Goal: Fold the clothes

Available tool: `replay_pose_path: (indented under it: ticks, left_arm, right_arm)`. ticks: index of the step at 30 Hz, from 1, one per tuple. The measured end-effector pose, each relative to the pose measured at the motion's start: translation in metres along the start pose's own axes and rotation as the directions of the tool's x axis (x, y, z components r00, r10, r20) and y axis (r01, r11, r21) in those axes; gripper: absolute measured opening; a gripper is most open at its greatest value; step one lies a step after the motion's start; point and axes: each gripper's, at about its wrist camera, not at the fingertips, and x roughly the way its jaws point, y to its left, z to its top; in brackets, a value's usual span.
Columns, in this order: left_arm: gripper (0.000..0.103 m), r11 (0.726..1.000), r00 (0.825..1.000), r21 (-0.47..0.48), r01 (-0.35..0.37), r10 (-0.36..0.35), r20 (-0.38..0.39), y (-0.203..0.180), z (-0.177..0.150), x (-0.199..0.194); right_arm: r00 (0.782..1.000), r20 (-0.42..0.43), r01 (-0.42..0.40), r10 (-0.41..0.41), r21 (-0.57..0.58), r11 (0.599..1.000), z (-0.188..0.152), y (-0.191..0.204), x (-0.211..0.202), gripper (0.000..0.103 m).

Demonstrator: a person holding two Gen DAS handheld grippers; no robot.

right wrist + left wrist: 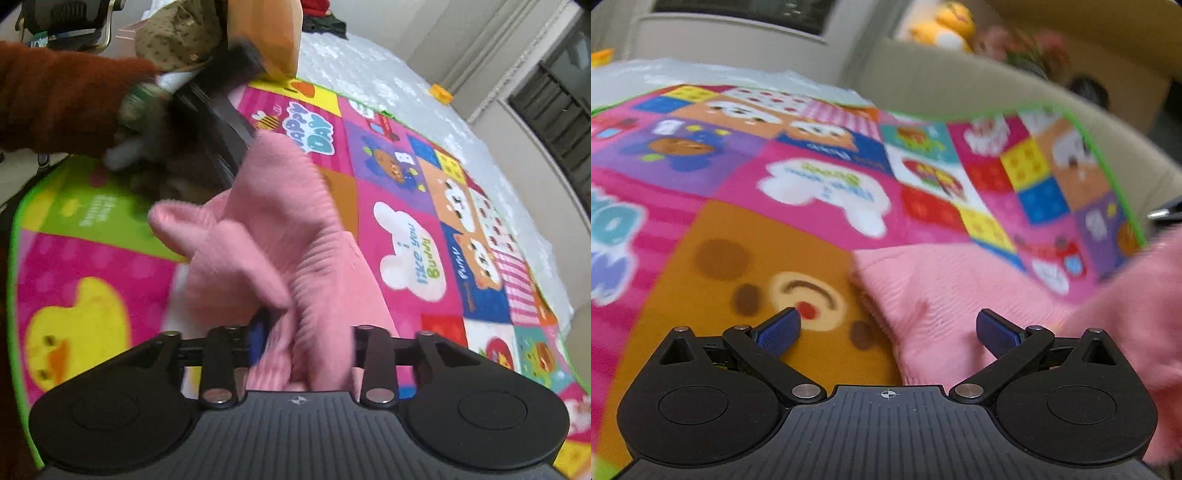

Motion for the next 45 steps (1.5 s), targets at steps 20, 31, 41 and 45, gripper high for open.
replay_pose_path:
  ticks: [20, 31, 41, 45]
  left_arm:
    - [0.103, 0.982, 0.999, 0.187, 0.035, -0.041, 0.026, -0.054, 0.007, -0.001]
    - [0.103, 0.982, 0.988, 0.116, -0.152, 0.153, 0.005, -0.023, 0.025, 0.028]
    - [0.103, 0.982, 0.988, 0.114, -0.15, 0.152, -0.002, -0.022, 0.02, 0.026]
    - [0.103, 0.981, 0.988, 0.116, -0.155, 0.155, 0.01, -0.024, 0.019, 0.019]
  right_arm:
    - [0.968, 0.018, 0.203, -0.251, 0.535, 0.82, -0.066, -0.101, 0.048, 0.085]
    - [0.916, 0.044, 0.279, -0.4, 0.644, 0.712, -0.073, -0.091, 0.059, 0.103]
    - [0.884, 0.23, 0.266, -0.407, 0.47, 0.842, -0.052, -0.013, 0.01, 0.103]
    - [0.918, 0.203, 0.206, -0.341, 0.491, 0.846, -0.053, -0.005, 0.024, 0.099]
